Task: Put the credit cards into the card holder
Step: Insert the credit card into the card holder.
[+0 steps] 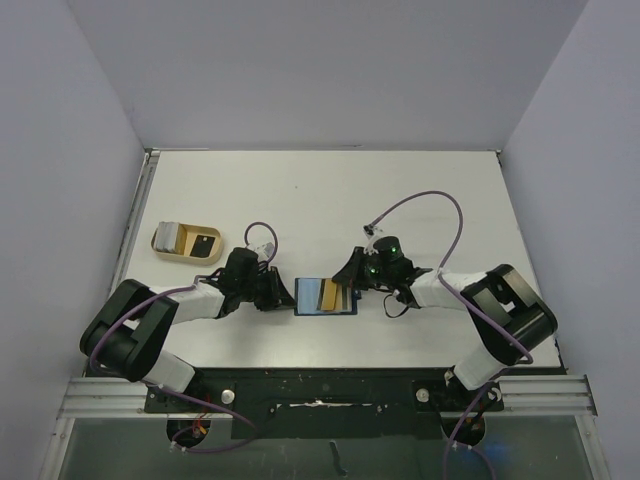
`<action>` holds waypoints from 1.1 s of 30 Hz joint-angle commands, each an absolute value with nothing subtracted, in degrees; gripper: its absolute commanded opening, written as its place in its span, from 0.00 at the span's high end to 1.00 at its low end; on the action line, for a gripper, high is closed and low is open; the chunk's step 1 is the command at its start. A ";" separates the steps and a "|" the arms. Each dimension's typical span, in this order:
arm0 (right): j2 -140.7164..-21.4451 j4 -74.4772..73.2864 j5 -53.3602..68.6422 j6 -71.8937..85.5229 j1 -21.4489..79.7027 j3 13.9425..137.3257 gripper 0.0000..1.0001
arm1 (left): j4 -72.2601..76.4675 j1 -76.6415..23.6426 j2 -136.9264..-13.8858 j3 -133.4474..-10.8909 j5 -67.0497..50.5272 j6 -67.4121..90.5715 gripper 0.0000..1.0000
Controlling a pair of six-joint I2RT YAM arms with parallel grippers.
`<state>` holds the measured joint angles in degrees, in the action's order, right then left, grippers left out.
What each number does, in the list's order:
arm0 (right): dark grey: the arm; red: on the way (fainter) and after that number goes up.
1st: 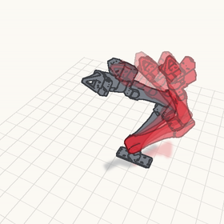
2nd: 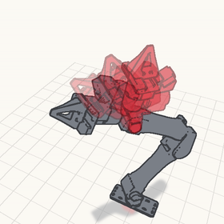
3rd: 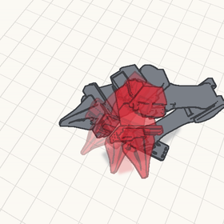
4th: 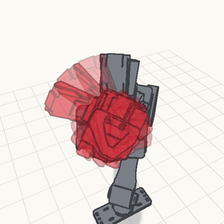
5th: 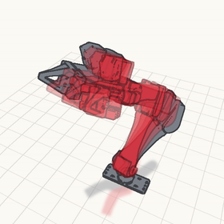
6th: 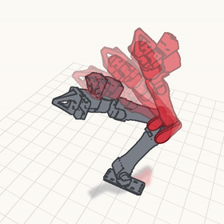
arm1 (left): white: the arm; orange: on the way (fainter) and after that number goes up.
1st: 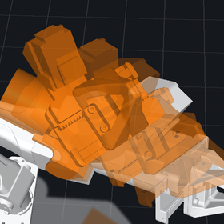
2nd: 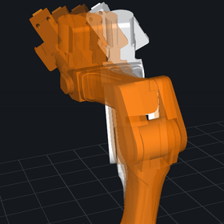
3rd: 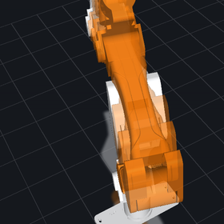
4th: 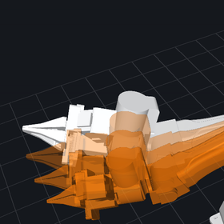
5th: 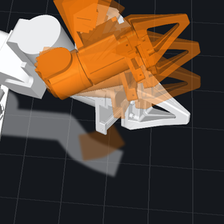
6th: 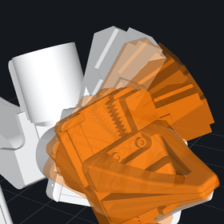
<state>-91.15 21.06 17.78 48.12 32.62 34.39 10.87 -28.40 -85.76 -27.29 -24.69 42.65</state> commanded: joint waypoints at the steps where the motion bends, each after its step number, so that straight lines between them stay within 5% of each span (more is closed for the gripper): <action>1: -88.32 20.92 16.94 48.05 32.25 33.53 1.00 | 10.28 -28.64 -87.17 -26.89 -22.24 40.77 0.89; 33: -89.75 19.78 20.34 46.88 31.31 34.22 1.00 | 10.20 -28.64 -87.72 -27.15 -22.31 40.60 0.89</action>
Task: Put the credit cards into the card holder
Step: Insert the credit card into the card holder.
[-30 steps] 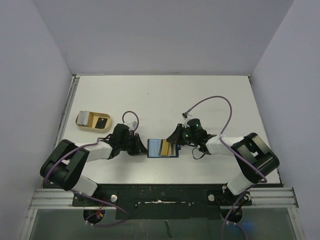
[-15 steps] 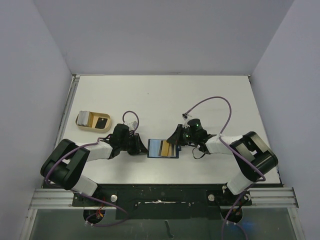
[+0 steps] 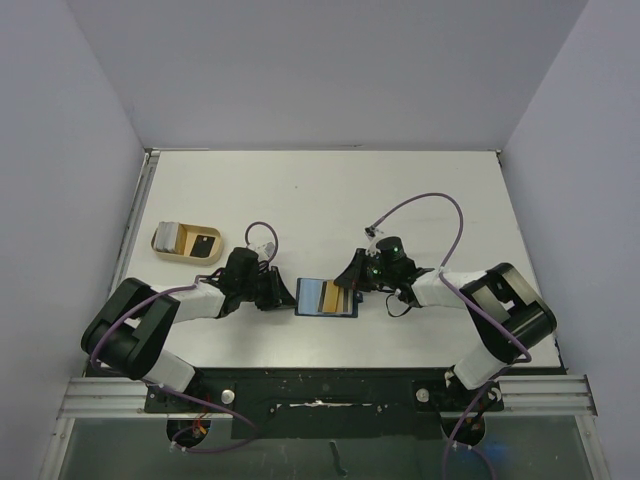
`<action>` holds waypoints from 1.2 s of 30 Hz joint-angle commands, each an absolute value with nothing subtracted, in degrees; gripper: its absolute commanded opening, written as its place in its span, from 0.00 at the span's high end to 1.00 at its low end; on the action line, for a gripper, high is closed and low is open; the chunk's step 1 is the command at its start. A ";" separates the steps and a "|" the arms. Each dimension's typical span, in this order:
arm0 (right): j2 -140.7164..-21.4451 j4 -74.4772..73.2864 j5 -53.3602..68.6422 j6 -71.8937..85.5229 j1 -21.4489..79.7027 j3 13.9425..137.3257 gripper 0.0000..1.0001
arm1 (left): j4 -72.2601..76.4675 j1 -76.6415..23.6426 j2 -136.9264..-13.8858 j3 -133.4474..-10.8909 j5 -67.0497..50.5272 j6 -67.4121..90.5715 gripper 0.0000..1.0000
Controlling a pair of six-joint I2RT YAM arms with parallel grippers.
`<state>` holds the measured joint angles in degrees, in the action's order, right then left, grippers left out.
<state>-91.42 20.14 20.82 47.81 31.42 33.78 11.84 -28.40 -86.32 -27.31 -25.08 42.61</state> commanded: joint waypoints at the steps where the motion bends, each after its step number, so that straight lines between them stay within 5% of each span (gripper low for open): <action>1: -89.25 19.78 19.76 46.97 31.29 33.97 1.00 | 10.15 -28.65 -87.72 -27.16 -22.32 40.60 0.89; 36: -86.42 20.81 18.34 48.07 31.03 31.64 1.00 | 10.72 -28.65 -87.67 -26.53 -22.19 40.96 0.90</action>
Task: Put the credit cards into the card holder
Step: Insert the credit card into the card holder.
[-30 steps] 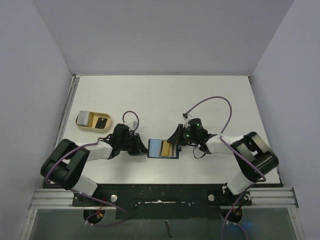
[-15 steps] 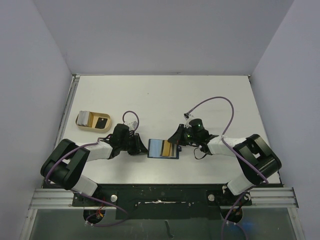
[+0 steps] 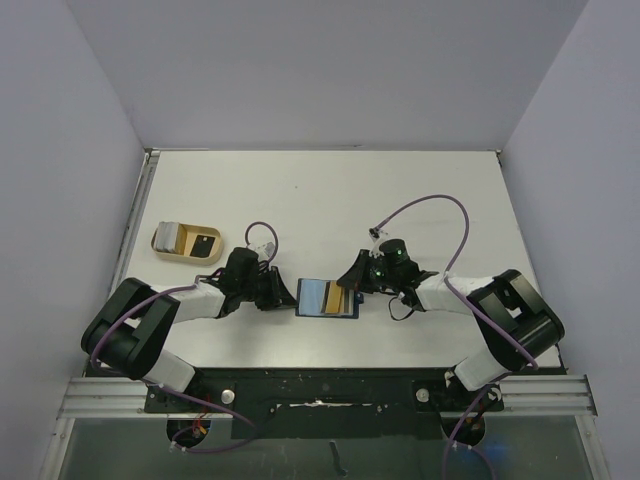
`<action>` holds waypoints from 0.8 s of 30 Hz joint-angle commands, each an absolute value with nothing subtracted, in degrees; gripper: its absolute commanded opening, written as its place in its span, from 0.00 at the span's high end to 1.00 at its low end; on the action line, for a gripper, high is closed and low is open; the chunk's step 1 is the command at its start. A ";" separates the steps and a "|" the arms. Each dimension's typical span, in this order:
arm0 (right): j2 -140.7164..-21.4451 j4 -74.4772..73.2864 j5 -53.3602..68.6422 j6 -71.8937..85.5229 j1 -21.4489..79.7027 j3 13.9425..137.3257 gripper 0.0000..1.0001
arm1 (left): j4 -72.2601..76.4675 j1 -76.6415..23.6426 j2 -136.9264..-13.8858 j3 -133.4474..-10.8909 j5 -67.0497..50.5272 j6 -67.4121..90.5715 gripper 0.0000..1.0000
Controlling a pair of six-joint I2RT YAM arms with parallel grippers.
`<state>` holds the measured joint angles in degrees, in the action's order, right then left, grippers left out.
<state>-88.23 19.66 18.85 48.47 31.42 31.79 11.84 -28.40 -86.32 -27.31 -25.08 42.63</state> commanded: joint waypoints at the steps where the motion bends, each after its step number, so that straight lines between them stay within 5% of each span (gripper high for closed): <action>1: -86.48 20.76 18.52 48.07 31.05 31.64 1.00 | 10.80 -28.65 -87.71 -26.56 -22.23 41.02 0.90; 24: -88.82 17.67 20.16 48.04 30.98 33.59 1.00 | 10.38 -28.66 -88.16 -27.20 -22.15 40.45 0.90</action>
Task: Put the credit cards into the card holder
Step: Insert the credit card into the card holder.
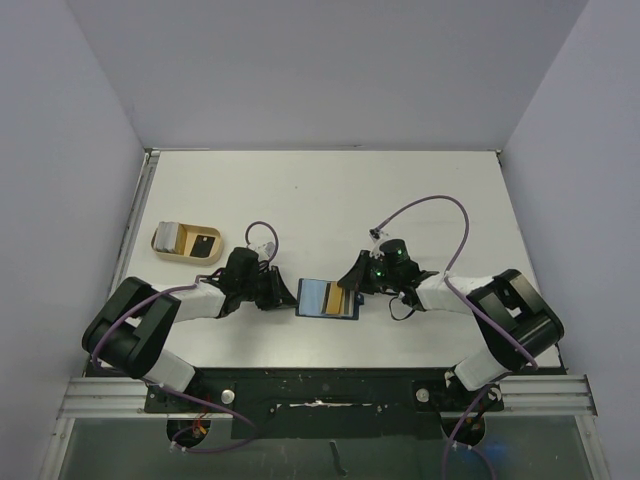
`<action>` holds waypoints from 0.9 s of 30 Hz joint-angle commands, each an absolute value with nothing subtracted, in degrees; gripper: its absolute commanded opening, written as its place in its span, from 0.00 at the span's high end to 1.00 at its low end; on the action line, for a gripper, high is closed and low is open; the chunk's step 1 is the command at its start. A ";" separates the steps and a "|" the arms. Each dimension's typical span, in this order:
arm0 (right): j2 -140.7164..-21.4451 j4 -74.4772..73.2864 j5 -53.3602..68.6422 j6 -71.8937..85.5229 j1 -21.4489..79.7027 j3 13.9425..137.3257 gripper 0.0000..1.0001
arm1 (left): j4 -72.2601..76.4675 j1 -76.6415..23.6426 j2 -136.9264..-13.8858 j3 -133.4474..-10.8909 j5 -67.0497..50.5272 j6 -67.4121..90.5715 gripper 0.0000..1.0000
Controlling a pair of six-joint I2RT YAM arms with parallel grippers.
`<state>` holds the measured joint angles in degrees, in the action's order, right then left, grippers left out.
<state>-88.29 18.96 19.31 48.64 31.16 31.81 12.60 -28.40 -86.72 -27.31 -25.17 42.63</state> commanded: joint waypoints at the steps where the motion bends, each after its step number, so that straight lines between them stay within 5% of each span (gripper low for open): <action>1: -88.71 17.23 20.05 47.87 31.03 33.82 1.00 | 10.25 -28.65 -88.11 -27.31 -22.15 40.37 0.90; 15: -89.20 16.11 20.19 47.90 30.70 34.71 1.00 | 8.98 -29.53 -80.18 -30.99 -21.40 42.34 0.84; 27: -91.67 16.13 22.74 47.00 30.06 35.61 1.00 | 19.15 -30.67 -89.69 -29.50 -26.63 44.70 0.86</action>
